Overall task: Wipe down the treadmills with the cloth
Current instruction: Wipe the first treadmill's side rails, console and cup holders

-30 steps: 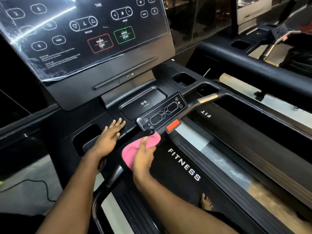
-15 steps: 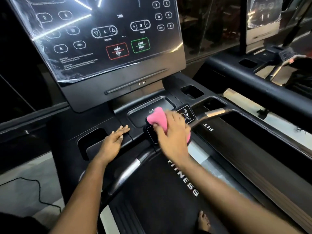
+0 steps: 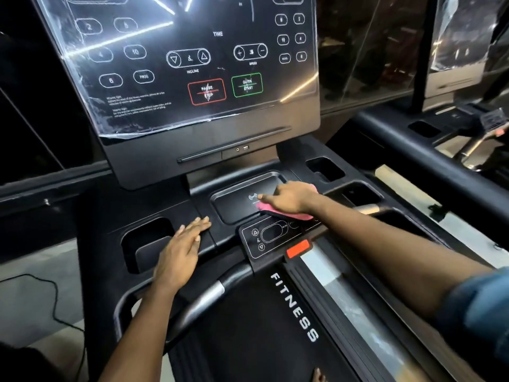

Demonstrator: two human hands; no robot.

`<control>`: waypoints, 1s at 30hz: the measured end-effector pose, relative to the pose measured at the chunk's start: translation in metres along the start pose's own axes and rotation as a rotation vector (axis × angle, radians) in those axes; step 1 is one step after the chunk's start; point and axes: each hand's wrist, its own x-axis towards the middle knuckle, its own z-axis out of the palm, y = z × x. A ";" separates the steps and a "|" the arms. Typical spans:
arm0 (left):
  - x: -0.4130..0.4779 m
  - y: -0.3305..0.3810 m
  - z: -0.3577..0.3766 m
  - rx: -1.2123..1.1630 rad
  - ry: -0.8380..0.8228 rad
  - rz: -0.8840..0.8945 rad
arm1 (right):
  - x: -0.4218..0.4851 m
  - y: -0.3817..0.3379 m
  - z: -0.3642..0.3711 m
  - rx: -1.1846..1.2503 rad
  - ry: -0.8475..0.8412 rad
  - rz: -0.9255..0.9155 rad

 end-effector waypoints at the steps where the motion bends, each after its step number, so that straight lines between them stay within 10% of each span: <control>1: -0.001 0.003 0.000 0.017 0.010 -0.001 | 0.001 -0.013 -0.001 -0.023 -0.018 -0.024; 8: 0.001 0.007 -0.003 -0.015 -0.009 -0.039 | -0.029 -0.103 0.026 0.005 0.088 -0.331; 22: -0.001 -0.005 -0.002 -0.050 -0.036 -0.098 | -0.003 0.047 0.037 0.237 0.507 0.239; 26: 0.001 -0.009 0.001 -0.008 -0.045 -0.115 | -0.023 0.002 0.081 0.369 0.835 0.022; 30: 0.002 0.005 -0.001 -0.075 0.017 -0.062 | -0.062 -0.075 0.109 0.412 0.691 -0.263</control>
